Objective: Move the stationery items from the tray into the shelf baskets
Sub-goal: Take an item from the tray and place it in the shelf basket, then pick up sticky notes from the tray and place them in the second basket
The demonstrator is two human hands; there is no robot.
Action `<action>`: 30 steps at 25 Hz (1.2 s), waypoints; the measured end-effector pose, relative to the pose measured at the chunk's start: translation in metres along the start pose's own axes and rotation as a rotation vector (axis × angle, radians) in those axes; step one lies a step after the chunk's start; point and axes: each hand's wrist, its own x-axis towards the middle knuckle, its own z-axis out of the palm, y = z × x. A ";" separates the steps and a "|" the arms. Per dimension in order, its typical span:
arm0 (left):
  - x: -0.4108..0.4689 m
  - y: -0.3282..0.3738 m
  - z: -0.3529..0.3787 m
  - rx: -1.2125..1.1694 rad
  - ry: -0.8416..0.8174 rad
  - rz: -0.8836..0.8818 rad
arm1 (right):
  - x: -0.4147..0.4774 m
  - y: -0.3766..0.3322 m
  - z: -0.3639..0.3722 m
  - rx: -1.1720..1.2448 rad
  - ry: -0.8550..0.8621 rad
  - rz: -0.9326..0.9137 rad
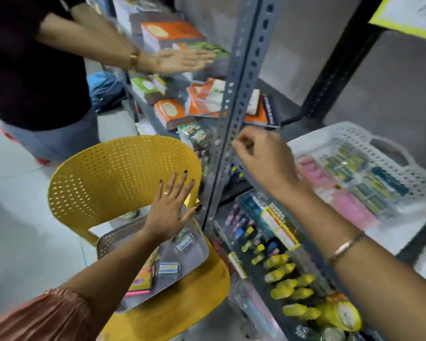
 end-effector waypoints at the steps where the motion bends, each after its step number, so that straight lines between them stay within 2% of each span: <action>1: -0.020 -0.015 0.008 0.014 -0.028 -0.051 | -0.003 -0.006 0.029 0.000 -0.098 -0.040; 6: -0.114 -0.055 0.068 0.038 -0.211 -0.238 | -0.028 0.009 0.192 -0.135 -0.519 -0.073; 11: -0.176 -0.057 0.153 -0.010 -0.403 -0.297 | -0.058 0.049 0.338 -0.204 -0.787 -0.104; 17: -0.204 -0.061 0.209 0.006 -0.467 -0.269 | -0.077 0.076 0.445 -0.244 -0.778 -0.050; 20: -0.209 -0.065 0.218 0.016 -0.470 -0.277 | -0.085 0.069 0.470 -0.275 -0.799 -0.075; 23: -0.208 -0.066 0.218 0.025 -0.490 -0.300 | -0.083 0.065 0.484 -0.250 -0.745 -0.075; 25: -0.208 -0.066 0.218 0.025 -0.505 -0.312 | -0.078 0.067 0.485 -0.269 -0.740 -0.179; 30: -0.209 -0.064 0.220 0.019 -0.535 -0.329 | -0.063 0.081 0.478 -0.416 -0.852 -0.473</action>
